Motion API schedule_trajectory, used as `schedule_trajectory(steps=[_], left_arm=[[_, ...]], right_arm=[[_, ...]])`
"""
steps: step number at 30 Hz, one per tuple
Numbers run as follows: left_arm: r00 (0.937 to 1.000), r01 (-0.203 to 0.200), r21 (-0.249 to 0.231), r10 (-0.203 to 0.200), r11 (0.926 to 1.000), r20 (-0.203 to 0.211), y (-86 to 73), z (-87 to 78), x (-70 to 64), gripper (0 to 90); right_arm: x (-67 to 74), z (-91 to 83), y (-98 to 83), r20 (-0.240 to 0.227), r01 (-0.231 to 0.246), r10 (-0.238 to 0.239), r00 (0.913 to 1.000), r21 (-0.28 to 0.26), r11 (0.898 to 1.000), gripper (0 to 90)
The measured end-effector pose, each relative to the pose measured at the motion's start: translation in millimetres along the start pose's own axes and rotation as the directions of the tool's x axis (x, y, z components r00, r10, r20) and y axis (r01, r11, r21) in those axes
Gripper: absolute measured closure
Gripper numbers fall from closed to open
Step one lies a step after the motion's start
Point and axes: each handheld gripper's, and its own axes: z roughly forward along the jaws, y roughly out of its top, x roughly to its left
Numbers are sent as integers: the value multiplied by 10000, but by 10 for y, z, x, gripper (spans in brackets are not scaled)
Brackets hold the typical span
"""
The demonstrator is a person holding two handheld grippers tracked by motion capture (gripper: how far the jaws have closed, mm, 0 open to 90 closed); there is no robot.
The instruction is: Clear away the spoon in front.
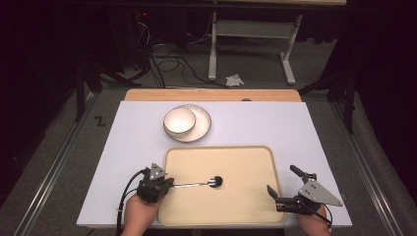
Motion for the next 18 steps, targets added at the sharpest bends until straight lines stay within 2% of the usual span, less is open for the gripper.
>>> schedule_trajectory(steps=[2, 6, 10, 13, 15, 17, 18], left_arm=[[9997, -132, 89, 130, 9999, 196, -23, -23, -59, 900], [9969, -696, 325, 684, 9970, 385, -72, -81, -219, 900], [9937, -959, 440, 931, 9944, 620, -86, -100, -323, 900], [9951, -738, 170, 725, 9971, 675, -51, -93, -334, 900], [9959, -339, -199, 354, 9992, 827, 6, -86, -329, 900], [9956, -282, -313, 309, 9991, 887, 40, -75, -346, 900], [9938, -385, -492, 433, 9980, 1022, 112, -49, -412, 900]], right_arm=[[0, -3, 1, -4, -19, 19, 10000, -4, 10000, 5], [0, -7, 6, 15, -39, 39, 10000, -43, 10000, 5], [1, -4, 13, 3, 76, -76, 10000, -63, 10000, 5], [7, 1, 14, -2, 28, -28, 10000, -43, 10000, 5], [6, 1, 14, 1, 39, -39, 10000, -45, 10000, 5], [4, 0, 13, 7, 55, -55, 10000, -35, 10000, 5], [2, -4, 10, 43, -23, 23, 10000, -19, 10000, 5]])
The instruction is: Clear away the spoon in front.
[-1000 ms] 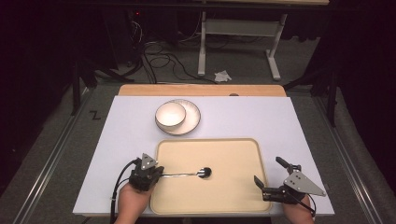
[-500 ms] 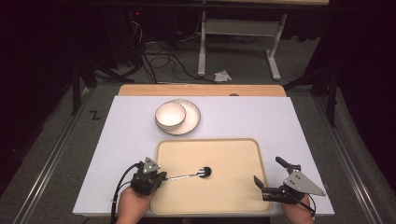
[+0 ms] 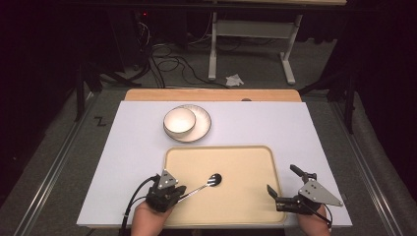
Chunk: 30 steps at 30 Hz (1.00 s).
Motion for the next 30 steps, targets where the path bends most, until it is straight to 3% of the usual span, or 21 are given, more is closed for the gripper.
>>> schedule_trajectory(steps=[5, 9, 14, 30], left_arm=[[9987, -36, -171, 45, 9998, 507, 166, 173, -156, 900], [9977, -237, 189, 225, 9995, 633, 251, 367, -265, 900], [9977, -484, 653, 451, 9967, 509, 298, 519, -319, 900], [9986, 294, 770, -259, 9966, -467, 345, 495, 60, 900]], right_arm=[[-15, 3, -4, -3, 30, -30, 10000, -39, 10000, 5], [-15, -2, -5, 0, 22, -22, 10000, -62, 10000, 5], [-21, -7, -7, 46, -30, 31, 10000, -55, 10000, 5], [-4, -5, 4, -52, -3, 3, 10000, -97, 10000, 5]])
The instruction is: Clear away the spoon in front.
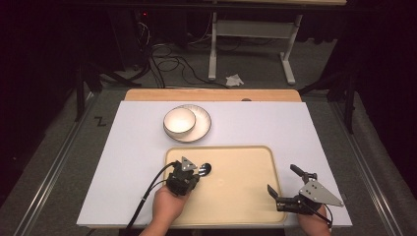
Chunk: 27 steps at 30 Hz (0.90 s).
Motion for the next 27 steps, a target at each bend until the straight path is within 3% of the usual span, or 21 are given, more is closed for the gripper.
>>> schedule_trajectory(steps=[6, 11, 17, 18, 25, 27], left_arm=[[9995, 224, -16, -224, 9997, -234, 10, -10, 98, 900], [9990, 352, -345, -362, 9988, -277, -42, -165, 177, 900], [9964, 112, -236, -132, 9997, -835, -273, -443, 308, 900], [9956, 89, -168, -104, 9998, -928, -371, -521, 332, 900], [9965, -39, -154, 26, 9999, -830, -588, -599, 318, 899], [9968, -145, 95, 152, 9998, -790, -617, -579, 298, 899]], right_arm=[[-7, 7, -1, -33, 62, -62, 10000, -1, 10000, 5], [-9, 5, -2, -12, 4, -4, 10000, -13, 10000, 5], [-7, 0, 2, -1, 71, -71, 10000, -20, 10000, 5], [-4, 1, 3, -13, 66, -66, 10000, -36, 10000, 5], [5, 17, 3, 1, 141, -141, 9999, 43, 9999, 5], [14, 13, 5, 4, 118, -118, 9999, 33, 9999, 5]])
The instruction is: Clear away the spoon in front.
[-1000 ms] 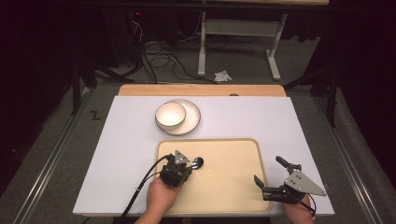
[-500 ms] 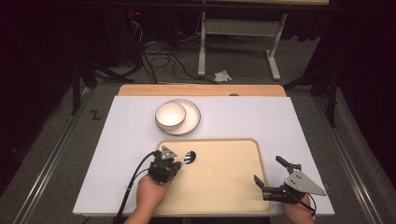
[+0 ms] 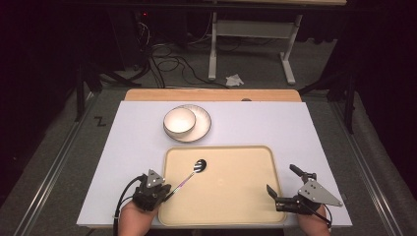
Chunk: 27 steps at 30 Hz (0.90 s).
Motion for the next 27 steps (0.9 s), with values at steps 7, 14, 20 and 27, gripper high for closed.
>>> schedule_trajectory(steps=[7, 14, 20, 27], left_arm=[[9999, -134, -3, 134, 9999, 41, -5, 4, -39, 900], [9988, -401, 17, 400, 9992, 287, -10, 2, -157, 899], [9961, -682, 34, 679, 9977, 571, 7, 19, -266, 900], [9900, -1055, 34, 1047, 9944, 940, 34, 46, -417, 900]], right_arm=[[-14, -8, -6, 49, 9, -9, 10000, -17, 10000, 5], [-6, -6, -4, -4, -28, 28, 10000, 4, 10000, 5], [-8, -11, -7, 27, -130, 130, 9999, -42, 9999, 5], [-3, -13, -3, 26, -123, 123, 9999, -34, 9999, 6]])
